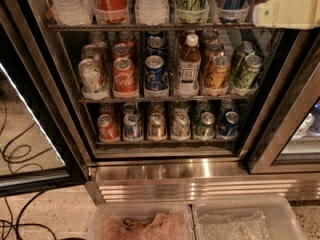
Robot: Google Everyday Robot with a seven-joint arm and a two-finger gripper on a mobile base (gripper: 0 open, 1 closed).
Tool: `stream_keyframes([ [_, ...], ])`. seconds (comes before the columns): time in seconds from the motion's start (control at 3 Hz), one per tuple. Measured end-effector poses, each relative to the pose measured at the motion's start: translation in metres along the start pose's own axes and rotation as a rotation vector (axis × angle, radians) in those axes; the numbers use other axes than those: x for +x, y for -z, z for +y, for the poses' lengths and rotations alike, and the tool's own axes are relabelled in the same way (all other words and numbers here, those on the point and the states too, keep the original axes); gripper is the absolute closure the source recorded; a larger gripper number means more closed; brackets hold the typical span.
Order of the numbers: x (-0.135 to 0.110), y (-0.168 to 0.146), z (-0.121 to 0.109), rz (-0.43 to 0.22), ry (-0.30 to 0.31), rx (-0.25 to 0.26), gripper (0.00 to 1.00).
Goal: Pick redbull can from top shelf of fridge
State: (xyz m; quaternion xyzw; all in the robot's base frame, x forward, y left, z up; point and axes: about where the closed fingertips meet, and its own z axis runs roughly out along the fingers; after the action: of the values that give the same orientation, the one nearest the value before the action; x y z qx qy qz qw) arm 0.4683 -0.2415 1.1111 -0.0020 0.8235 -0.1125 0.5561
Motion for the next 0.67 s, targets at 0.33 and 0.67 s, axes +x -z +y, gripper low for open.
stream_keyframes([
  [0.33,-0.008,-0.006,0.004,-0.023,-0.010,0.026,0.00],
  [0.67,-0.004,-0.035,0.050,-0.035,-0.011,0.006,0.00],
])
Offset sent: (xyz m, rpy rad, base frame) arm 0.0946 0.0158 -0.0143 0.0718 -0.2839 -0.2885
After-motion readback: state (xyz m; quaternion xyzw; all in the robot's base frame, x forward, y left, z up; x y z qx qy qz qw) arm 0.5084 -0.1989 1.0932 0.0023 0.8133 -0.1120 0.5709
